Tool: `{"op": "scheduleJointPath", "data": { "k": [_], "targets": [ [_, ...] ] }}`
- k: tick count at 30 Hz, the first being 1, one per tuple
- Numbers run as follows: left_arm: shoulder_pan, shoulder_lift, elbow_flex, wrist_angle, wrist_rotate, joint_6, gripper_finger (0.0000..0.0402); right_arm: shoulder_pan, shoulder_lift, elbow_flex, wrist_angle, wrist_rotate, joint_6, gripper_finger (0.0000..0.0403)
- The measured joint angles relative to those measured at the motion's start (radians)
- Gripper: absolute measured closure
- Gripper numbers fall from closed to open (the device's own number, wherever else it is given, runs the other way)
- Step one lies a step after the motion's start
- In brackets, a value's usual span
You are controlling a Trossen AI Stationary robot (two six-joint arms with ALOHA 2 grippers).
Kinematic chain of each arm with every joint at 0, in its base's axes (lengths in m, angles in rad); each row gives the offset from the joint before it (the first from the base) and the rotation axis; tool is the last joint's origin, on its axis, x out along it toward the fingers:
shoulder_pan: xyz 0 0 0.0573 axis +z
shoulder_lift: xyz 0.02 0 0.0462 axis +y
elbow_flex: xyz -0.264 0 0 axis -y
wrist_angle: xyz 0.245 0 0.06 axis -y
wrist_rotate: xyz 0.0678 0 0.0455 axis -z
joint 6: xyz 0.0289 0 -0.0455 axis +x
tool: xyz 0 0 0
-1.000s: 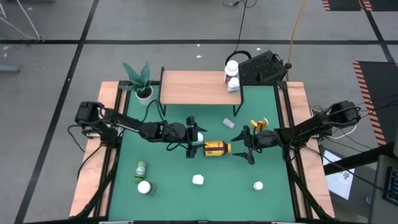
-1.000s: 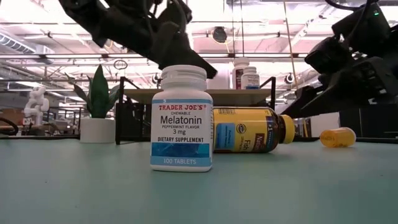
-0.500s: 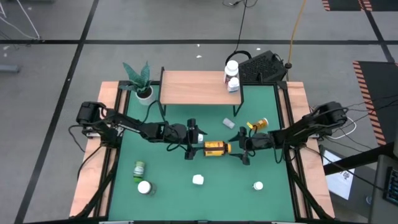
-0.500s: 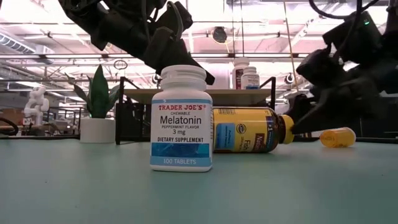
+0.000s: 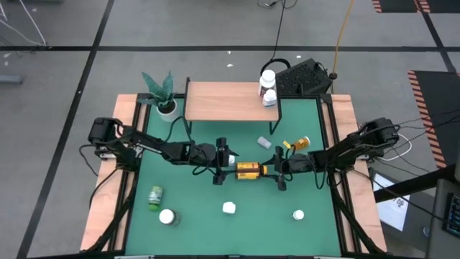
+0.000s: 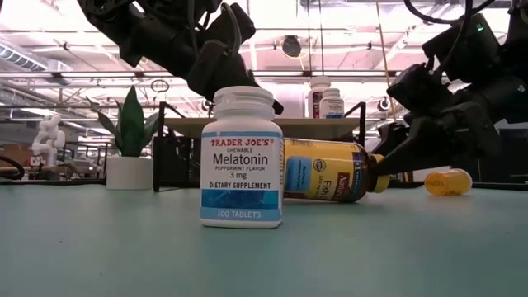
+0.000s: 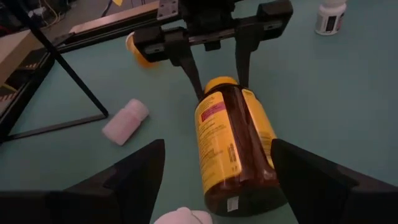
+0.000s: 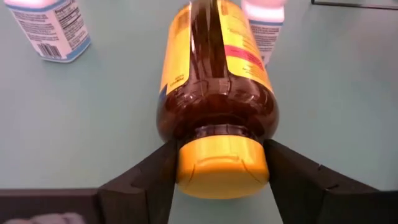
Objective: Pick and place medicine bottles onto shelf by color
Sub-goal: Put the yellow medicine bottle on the shelf
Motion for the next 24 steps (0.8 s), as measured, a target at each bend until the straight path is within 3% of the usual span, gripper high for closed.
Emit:
{"op": "scheduleJointPath", "data": {
  "k": [5, 9, 16, 24],
  "targets": [
    [0.000, 0.000, 0.000, 0.001, 0.000, -0.006, 0.0107, 0.000, -0.023, -0.002, -0.003, -0.028, 0.026, 0.0203],
    [0.000, 0.000, 0.000, 0.008, -0.010, -0.019, 0.0107, -0.004, -0.137, 0.013, -0.051, -0.095, 0.056, 0.0189],
    [0.000, 0.000, 0.000, 0.042, -0.029, -0.087, 0.0085, -0.037, -0.359, 0.204, -0.689, -0.099, 0.114, 0.0199],
    [0.006, -0.001, 0.067, -0.095, 0.003, -0.128, 0.0047, -0.047, -0.355, 0.458, -1.099, -0.049, 0.106, 0.0195]
  ]
}}
